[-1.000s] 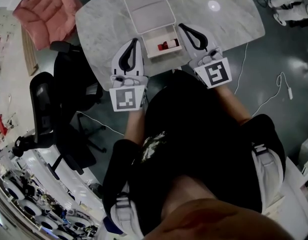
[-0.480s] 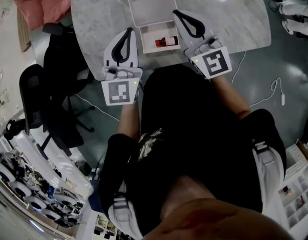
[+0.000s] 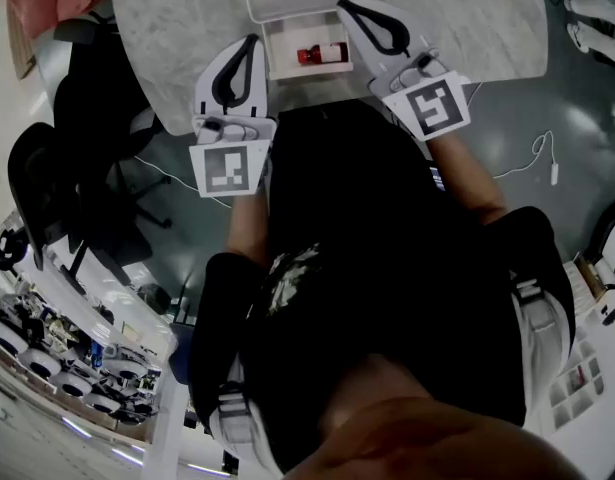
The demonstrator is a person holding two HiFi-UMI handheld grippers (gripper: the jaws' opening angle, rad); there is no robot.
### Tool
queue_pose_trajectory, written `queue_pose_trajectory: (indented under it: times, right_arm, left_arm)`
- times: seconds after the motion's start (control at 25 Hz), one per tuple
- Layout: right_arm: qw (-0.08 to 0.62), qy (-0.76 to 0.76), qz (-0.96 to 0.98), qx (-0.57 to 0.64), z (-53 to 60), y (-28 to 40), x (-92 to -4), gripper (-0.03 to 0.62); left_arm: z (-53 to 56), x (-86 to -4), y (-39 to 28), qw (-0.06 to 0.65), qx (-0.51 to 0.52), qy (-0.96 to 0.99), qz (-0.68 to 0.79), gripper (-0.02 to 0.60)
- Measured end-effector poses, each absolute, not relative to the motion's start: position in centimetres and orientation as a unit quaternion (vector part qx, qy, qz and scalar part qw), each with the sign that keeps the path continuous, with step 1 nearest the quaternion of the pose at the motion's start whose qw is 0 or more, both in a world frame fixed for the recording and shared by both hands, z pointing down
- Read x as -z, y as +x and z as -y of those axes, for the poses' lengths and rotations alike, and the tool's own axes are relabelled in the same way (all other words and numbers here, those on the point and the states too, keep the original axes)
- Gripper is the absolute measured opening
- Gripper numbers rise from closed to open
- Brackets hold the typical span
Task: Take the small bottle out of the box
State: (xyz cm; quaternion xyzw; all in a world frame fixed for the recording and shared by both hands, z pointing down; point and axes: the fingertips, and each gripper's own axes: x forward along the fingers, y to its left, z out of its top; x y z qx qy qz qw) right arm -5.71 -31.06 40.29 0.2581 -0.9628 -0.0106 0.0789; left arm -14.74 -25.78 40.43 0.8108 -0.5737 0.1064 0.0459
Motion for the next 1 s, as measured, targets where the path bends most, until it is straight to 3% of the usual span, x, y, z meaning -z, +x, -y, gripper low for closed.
queue_pose_trajectory:
  times: [1.0]
  right_arm:
    - [0.121,0.252,0.958,-0.06,31.0,-8.1,-51.1,-0.005]
  left_arm:
    - [24.2,-54.0,-13.4,0.158,-0.174,0.849,0.473,0.014]
